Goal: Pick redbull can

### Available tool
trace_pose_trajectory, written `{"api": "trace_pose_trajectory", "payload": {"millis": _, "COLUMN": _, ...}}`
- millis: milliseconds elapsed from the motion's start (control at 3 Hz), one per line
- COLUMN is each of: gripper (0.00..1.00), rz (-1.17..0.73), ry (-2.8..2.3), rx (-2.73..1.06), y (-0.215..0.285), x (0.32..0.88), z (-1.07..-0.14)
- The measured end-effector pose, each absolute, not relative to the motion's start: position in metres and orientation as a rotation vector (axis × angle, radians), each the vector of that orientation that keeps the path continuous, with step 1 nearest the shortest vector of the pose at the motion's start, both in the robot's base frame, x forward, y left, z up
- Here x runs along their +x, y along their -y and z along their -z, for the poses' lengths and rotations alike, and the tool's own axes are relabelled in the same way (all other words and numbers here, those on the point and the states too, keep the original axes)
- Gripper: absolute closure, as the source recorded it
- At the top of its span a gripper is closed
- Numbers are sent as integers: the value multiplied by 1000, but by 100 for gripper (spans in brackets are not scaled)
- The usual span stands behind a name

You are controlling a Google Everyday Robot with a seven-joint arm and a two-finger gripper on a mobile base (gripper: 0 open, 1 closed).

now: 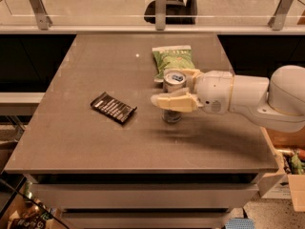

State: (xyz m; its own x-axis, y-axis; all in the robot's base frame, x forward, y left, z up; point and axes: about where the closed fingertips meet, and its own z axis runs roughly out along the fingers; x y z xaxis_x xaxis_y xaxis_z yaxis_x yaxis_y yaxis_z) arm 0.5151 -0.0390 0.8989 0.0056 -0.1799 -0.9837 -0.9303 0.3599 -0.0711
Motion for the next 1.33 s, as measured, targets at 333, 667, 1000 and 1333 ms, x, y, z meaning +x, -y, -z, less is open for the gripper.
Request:
{"api": "trace_pose_trajectory", "payload": {"millis": 333, "gripper": 64, "rz": -813, "ry": -1457, "rx": -1071, "y": 37, "x": 514, "z": -900}}
{"api": "trace_pose_trajectory", "payload": {"millis": 667, "gripper": 95, "rz": -815, "ry": -1453, "rx": -1078, "y": 33, "x": 514, "z": -901}}
{"api": "trace_pose_trajectory", "payload": {"millis": 1000, "gripper": 100, "rz": -816, "ry": -1452, "rx": -1080, "y": 32, "x": 513, "z": -902}}
{"api": "trace_pose_trajectory", "payload": {"millis": 1333, "gripper": 100, "rz": -808, "ry": -1457, "rx": -1099, "y": 30, "x": 517, "z": -907}}
